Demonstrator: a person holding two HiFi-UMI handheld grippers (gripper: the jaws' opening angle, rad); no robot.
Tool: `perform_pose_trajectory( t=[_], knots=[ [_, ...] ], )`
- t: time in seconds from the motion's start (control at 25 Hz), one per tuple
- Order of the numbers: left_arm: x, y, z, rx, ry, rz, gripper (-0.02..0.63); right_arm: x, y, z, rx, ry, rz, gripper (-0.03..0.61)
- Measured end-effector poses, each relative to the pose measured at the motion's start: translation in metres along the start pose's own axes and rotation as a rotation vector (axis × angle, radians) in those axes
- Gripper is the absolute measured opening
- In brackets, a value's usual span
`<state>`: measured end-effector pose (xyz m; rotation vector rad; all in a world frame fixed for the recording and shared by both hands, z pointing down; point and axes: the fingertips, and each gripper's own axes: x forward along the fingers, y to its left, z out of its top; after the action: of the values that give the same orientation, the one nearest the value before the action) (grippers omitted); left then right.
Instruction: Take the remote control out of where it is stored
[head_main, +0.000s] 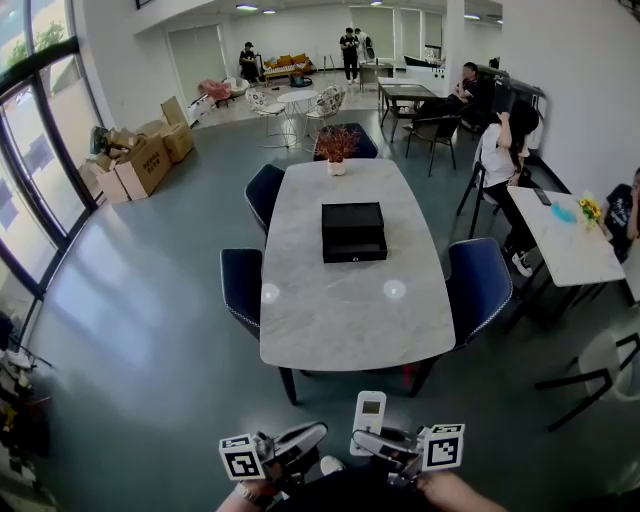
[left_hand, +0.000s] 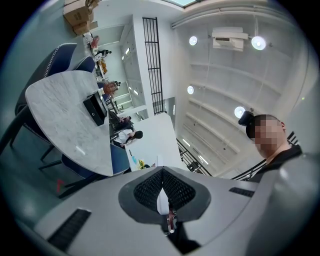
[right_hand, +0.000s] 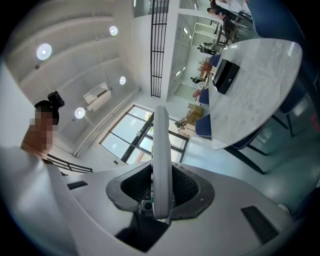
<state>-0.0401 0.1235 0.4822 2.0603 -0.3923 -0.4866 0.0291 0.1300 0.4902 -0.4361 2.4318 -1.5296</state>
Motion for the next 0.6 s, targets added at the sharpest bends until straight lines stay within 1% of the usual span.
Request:
perform_pose_trajectory(
  t=[0.12,0.28,0.44,0.52,0.6],
  knots=[
    [0.0019,-0.0027,0.0035,-0.001,-0.004,0.002,0.006,0.0003,0.0005,0.0009,0.003,-0.005,0.002,0.117],
    [0.0035,-0.0002,0.0024,-0.002,-0.002,0.005,0.006,0.0006,-0.0002,-0.0009,0.072,-0.025,0.035,0.117],
    [0.006,-0.0002,0.0031,0.0,-0.002,0.001,0.006,-0.0004,-0.002,0.0041,0.023,-0.009,0.014,0.117],
    [0.0062,0.0002,0.0031,0.0,-0.001,0.007,0.006,0.0,-0.0017,0.0023,0.059,-0.019,0.031,0.117],
    [0.0058,0.0017,0.0034,-0.002,-0.002,0.008,0.006,0.0001,-0.0032,0.003,0.056,-0.018,0.026,0.117]
  ],
)
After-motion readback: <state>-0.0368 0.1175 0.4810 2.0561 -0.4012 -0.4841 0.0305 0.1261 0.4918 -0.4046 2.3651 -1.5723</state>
